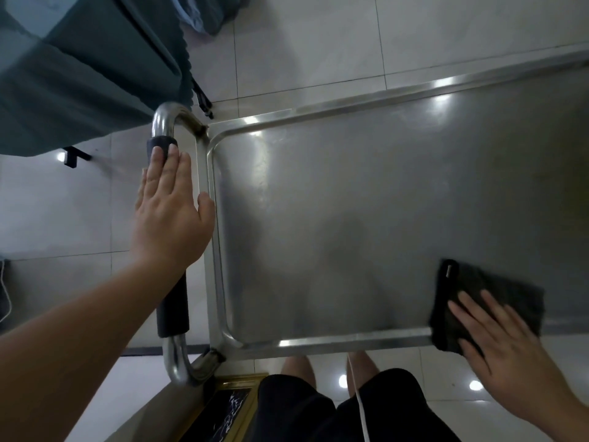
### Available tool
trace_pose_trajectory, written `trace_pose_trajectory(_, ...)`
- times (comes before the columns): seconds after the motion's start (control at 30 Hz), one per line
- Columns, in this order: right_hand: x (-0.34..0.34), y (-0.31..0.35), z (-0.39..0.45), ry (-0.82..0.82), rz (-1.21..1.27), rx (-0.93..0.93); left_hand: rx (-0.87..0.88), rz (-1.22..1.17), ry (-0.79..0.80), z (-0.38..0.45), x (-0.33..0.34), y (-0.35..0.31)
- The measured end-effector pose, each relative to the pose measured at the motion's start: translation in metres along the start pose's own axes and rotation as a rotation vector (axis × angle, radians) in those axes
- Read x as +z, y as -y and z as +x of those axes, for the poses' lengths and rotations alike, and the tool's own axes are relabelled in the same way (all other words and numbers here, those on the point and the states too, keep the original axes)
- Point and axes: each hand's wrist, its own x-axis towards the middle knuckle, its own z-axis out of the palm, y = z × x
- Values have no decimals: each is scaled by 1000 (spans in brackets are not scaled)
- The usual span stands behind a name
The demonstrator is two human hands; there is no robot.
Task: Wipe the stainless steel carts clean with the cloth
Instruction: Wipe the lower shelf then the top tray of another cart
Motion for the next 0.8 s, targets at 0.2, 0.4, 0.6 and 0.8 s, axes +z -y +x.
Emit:
trace_pose_trajectory(0.2,30,154,36,-96,47,-11,4,-3,-3,1,1,1)
trace_pose_trajectory(0.4,45,347,93,139,174,-390,10,5,-10,2,1,3)
trace_pose_trajectory(0.6,38,329,102,20,155,-419,20,-27,-13,1,2,3)
trace_pose_trajectory(0.8,14,168,68,-100,165,94,39,-32,18,0,-2,2)
